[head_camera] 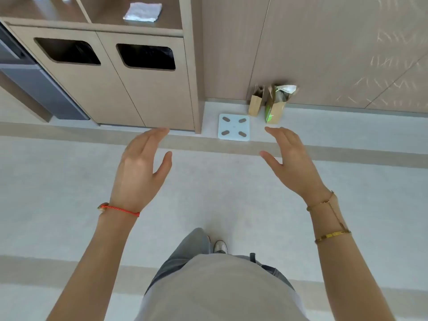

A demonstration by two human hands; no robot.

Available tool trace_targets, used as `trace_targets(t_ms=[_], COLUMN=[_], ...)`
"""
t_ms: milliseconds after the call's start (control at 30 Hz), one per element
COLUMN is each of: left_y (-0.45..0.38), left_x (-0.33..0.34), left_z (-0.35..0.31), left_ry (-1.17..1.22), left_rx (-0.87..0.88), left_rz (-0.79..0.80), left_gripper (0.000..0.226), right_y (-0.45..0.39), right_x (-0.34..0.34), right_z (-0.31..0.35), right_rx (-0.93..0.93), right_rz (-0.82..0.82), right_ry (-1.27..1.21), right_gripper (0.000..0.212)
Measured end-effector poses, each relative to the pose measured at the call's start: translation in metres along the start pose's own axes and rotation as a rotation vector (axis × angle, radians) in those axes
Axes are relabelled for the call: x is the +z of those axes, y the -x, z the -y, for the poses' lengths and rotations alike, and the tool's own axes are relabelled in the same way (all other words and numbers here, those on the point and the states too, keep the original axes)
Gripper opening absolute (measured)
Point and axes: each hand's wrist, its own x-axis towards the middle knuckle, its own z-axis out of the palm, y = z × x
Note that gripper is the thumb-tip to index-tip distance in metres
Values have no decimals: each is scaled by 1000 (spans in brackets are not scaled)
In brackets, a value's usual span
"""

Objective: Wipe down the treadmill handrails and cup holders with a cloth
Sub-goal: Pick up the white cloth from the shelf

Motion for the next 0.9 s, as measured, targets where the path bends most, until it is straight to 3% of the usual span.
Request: trace_targets(t_ms=[300, 900], left_y=[-23, -164], left_x=[-16, -99], left_z=[73, 332], left_ry=[-31, -81], left_rx=[-128, -155], left_rz=[-50, -41], left_gripper=[40, 41], right_y=[-84, -336], right_x=[47, 197], right_z=[33, 191], right_rx=[-50, -92], right_rz=[76, 96], right_ry=[-7, -93], right_gripper=[50, 52])
